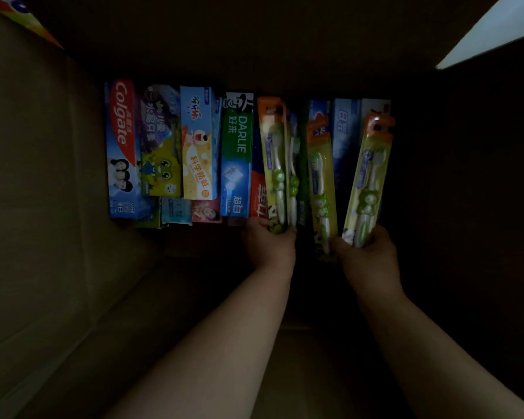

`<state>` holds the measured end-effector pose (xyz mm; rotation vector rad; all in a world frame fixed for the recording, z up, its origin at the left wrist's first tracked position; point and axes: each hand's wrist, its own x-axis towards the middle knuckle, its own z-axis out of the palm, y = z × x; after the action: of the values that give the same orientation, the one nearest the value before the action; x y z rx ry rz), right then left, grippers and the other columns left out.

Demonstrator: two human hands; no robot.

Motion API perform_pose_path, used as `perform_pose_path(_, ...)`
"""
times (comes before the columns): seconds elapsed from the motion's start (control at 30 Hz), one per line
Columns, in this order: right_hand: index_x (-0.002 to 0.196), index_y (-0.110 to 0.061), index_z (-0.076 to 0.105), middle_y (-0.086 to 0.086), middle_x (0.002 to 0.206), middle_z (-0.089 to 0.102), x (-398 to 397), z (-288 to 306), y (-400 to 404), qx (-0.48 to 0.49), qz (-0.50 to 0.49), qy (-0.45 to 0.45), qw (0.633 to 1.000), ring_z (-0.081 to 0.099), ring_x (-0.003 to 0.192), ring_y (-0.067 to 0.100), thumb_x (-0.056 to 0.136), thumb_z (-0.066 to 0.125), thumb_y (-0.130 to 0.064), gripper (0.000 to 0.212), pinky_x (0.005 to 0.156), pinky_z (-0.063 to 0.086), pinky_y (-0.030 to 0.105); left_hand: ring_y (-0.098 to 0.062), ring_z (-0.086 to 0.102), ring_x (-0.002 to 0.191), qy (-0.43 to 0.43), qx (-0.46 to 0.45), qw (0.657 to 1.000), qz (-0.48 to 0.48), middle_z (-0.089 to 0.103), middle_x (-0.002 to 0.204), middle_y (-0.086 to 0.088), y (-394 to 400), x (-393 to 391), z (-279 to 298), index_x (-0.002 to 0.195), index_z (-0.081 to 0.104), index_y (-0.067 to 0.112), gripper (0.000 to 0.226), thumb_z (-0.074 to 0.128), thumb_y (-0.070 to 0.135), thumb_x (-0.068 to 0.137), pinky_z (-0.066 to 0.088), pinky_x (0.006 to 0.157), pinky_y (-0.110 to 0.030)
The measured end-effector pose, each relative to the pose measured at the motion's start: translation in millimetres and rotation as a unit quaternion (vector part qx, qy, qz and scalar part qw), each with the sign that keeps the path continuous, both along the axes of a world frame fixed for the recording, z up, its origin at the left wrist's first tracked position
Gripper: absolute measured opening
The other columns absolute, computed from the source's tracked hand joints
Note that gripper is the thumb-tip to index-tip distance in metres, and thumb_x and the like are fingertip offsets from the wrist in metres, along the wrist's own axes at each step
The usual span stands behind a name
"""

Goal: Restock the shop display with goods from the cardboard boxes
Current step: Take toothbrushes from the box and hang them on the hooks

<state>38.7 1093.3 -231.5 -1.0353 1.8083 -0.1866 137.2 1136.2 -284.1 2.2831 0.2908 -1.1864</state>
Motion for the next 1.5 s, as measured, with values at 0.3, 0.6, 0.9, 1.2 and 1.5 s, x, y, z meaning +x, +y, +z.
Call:
perform_pose_path(0.3, 0.103, -0.022, 0.053, -0.007, 0.088, 0.062, -4, 3, 1, 0.024, -0.011, -0.017, 1.0, 0.059, 0.078, 0.004, 0.087, 0.067, -0.013, 0.023, 0.061, 0.045, 0.02, -0.02, 0.063, 0.083, -0.013, -0.033, 0.996, -0.086, 0.068, 0.089, -0.005, -1, 4, 10, 0.092, 0.069, 0.007, 0.01, 0.068, 0.009, 0.082, 0.042, 0.069, -0.021)
perform_pose_path(0.6, 0.103, -0.026, 0.062, -0.002, 0.094, 0.071, 10, 44, -6, 0.101, 0.003, -0.057, 0.993, 0.069, 0.087, 0.017, 0.08, 0.073, -0.011, 0.029, 0.082, 0.057, 0.039, -0.017, 0.066, 0.078, 0.014, -0.056, 0.991, -0.117, 0.07, 0.083, -0.001, 7, 26, 63, 0.087, 0.073, 0.011, 0.011, 0.066, 0.005, 0.082, 0.049, 0.067, -0.023)
perform_pose_path(0.9, 0.112, -0.016, 0.061, 0.003, 0.098, 0.074, 42, 201, -21, 0.132, 0.086, -0.173, 0.972, 0.072, 0.091, 0.017, 0.085, 0.067, -0.002, 0.031, 0.081, 0.059, 0.039, -0.012, 0.065, 0.086, 0.145, -0.17, 0.974, 0.047, 0.066, 0.094, 0.0, 15, 72, 247, 0.089, 0.059, 0.022, 0.021, 0.056, 0.002, 0.092, 0.057, 0.073, -0.027)
perform_pose_path(1.2, 0.114, -0.012, 0.06, 0.011, 0.105, 0.072, 86, 428, -42, 0.095, 0.146, -0.26, 0.95, 0.07, 0.099, 0.028, 0.085, 0.065, 0.0, 0.032, 0.09, 0.053, 0.053, -0.017, 0.068, 0.09, 0.137, -0.306, 0.936, 0.107, 0.066, 0.102, -0.009, 24, 112, 484, 0.105, 0.055, 0.013, 0.023, 0.047, -0.005, 0.094, 0.058, 0.066, -0.025)
perform_pose_path(1.5, 0.104, -0.006, 0.062, 0.009, 0.087, 0.075, 129, 595, -31, 0.008, 0.227, -0.347, 0.91, 0.072, 0.075, 0.02, 0.082, 0.067, 0.003, 0.024, 0.06, 0.056, 0.027, -0.018, 0.066, 0.101, 0.023, -0.38, 0.92, 0.094, 0.058, 0.116, 0.005, 52, 132, 654, 0.107, 0.048, 0.037, 0.029, 0.048, 0.009, 0.097, 0.058, 0.074, -0.027)
